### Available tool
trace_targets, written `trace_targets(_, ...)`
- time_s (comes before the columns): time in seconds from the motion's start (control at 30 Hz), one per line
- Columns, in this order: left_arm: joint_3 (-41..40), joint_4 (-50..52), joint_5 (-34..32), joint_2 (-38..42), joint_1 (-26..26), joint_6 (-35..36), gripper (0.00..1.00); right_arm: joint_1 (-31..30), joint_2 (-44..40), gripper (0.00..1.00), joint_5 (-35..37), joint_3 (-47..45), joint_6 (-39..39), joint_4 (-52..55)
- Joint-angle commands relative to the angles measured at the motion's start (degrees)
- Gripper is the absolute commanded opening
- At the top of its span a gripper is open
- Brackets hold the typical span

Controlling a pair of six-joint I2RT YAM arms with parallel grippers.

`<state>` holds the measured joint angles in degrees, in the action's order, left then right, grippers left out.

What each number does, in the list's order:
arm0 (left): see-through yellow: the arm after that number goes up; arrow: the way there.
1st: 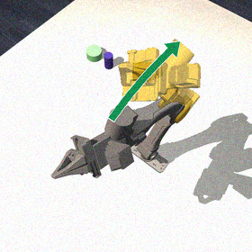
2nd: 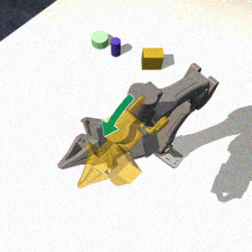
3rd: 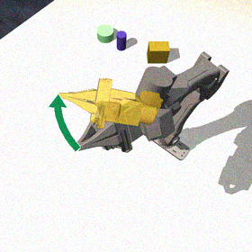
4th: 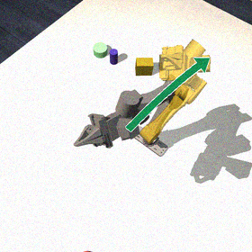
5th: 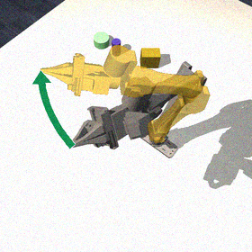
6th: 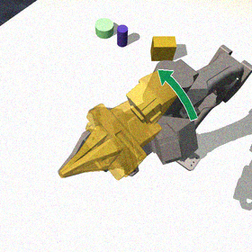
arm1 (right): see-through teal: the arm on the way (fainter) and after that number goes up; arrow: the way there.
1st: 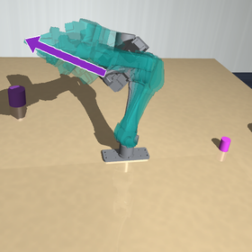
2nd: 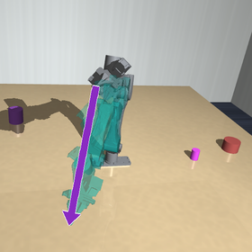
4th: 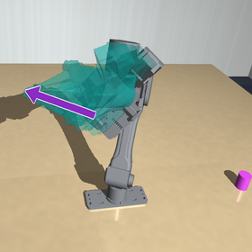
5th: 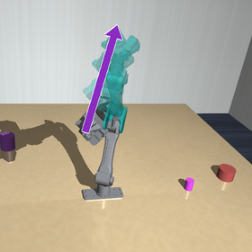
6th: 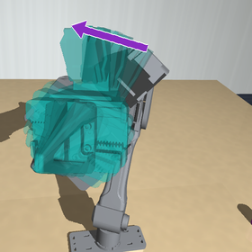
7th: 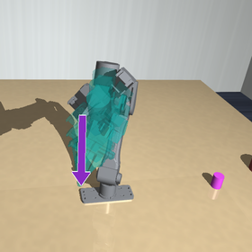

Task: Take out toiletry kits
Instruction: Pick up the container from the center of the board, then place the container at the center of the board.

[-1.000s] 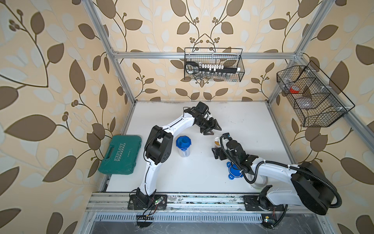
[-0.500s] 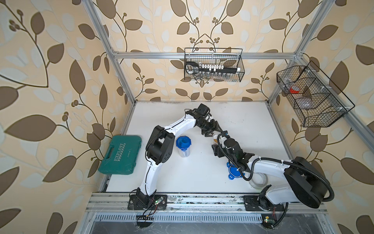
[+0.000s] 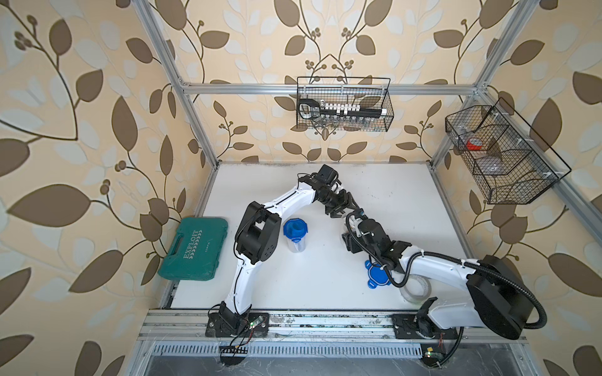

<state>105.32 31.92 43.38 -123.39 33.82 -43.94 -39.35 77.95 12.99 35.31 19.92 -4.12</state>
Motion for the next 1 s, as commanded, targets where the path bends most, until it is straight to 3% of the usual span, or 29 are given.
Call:
trace_targets(0.0, 3.0, 0.3, 1.6, -0.4, 0.5, -0.1, 0.65, -1.2, -2.9, 0.6, -1.2, 3.1, 2.2, 3.9)
trace_targets(0.3, 5.8, 2.7, -2.8, -1.5, 0.4, 2.6, 0.64, -0.5, 1.0, 0.55, -6.4, 12.7, 5.3, 19.8)
trace_targets(0.47, 3.9, -1.9, -10.9, -1.1, -0.7, 2.0, 0.6, 5.2, 5.0, 0.51, -12.5, 18.7, 7.5, 30.1)
trace_targets(0.7, 7.8, -2.8, -12.0, -7.0, -0.8, 3.2, 0.5, 13.4, 10.4, 0.52, -23.0, 25.7, 5.8, 37.8)
trace_targets(0.97, 9.2, 0.6, -13.3, -12.9, -0.8, 6.2, 0.46, 18.6, 19.5, 0.53, -31.9, 29.6, 4.6, 41.5)
